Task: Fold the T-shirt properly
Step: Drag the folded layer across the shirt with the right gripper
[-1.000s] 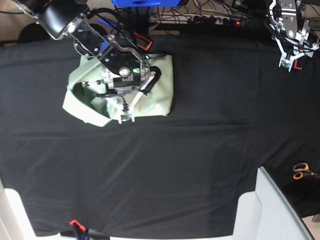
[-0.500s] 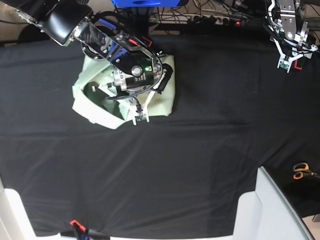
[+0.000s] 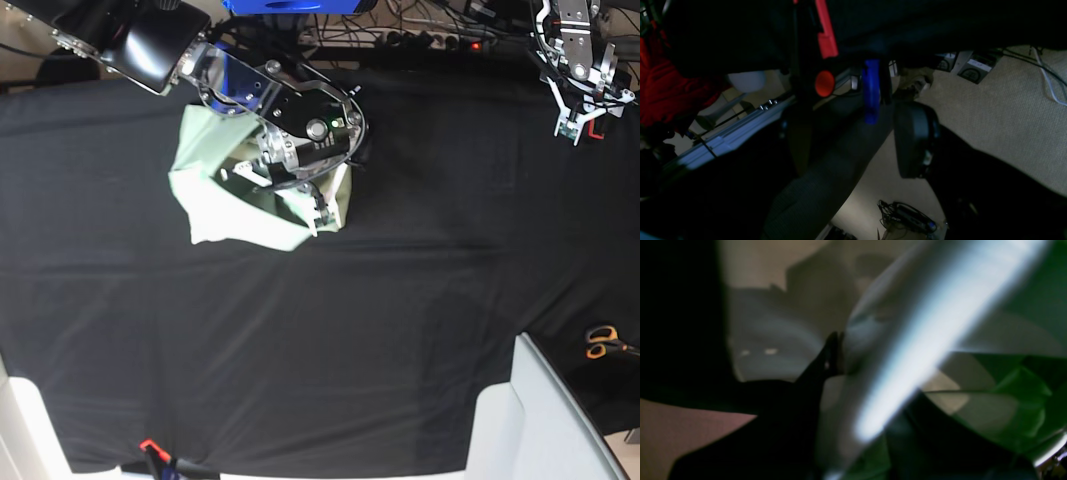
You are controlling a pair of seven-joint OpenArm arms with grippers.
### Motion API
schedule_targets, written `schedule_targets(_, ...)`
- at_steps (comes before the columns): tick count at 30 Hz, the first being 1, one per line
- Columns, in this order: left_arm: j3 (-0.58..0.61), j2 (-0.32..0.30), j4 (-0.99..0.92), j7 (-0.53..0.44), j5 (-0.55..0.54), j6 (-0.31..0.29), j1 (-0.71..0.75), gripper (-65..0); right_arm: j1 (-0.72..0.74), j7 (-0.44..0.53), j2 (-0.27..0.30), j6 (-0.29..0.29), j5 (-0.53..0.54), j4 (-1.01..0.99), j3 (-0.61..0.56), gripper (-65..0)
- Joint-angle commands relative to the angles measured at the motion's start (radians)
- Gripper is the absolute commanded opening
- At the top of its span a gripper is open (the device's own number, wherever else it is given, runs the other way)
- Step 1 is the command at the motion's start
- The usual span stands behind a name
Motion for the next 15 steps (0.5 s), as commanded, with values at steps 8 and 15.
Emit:
schedule_targets(8,-0.007,-0.012,0.013,0.006,0.015,0.008,0.002,-27.0,0.059,0.019,-0.018,-0.001,-0.01,-0.038,0.002,-64.9)
schedule_targets(15,-0.007,-0.012,0.013,0.006,0.015,0.008,0.002,-27.0,0.083,0.013,-0.036,-0.001,-0.01,-0.04,-0.033,-64.9)
